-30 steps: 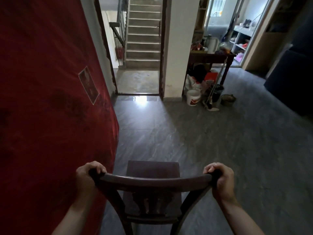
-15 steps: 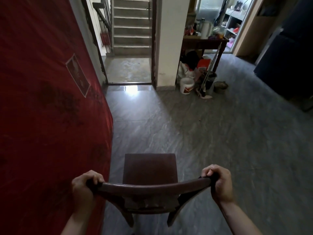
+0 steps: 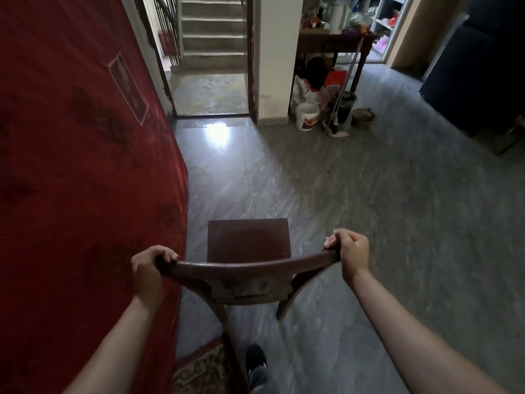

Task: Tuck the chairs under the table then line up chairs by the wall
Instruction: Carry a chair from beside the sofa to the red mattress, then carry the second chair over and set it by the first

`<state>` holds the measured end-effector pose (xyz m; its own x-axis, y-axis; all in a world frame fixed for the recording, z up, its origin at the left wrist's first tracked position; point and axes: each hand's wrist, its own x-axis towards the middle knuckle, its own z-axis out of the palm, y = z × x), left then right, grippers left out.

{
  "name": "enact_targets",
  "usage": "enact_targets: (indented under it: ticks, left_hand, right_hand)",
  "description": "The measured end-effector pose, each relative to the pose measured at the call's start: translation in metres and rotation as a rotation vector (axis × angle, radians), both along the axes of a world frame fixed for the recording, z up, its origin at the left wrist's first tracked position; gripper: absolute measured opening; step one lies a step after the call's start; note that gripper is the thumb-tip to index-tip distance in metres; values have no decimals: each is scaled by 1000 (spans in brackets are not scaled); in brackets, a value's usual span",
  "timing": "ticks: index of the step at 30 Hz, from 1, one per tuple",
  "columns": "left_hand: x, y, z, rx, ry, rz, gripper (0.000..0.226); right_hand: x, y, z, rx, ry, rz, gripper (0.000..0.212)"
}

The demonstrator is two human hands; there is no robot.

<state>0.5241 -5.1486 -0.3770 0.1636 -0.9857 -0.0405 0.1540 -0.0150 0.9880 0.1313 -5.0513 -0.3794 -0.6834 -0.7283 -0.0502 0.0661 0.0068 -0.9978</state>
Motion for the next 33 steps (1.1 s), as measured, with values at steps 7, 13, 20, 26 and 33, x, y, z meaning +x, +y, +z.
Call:
enact_targets:
  ticks: [7,13,20,26,33]
  left_hand:
    - [2,17,44,15,-265,-129,21]
    - [-50,35,145,-121,-68,-253,28]
    - [-210,42,223,-197,177,-761,45]
    - [-377,127,234,-73,329,-1231,44]
    - [-514,339,264,36,424,-1829,44]
  right_hand:
    - [0,15,52,48,66,151,30]
    - [-11,60,157,-240,-37,218,33]
    - [-61,152,224,-375,-31,-36,33]
    - [-98,294,241,-404,21,-463,36]
    - [-78,512,262,-321,183,-992,34]
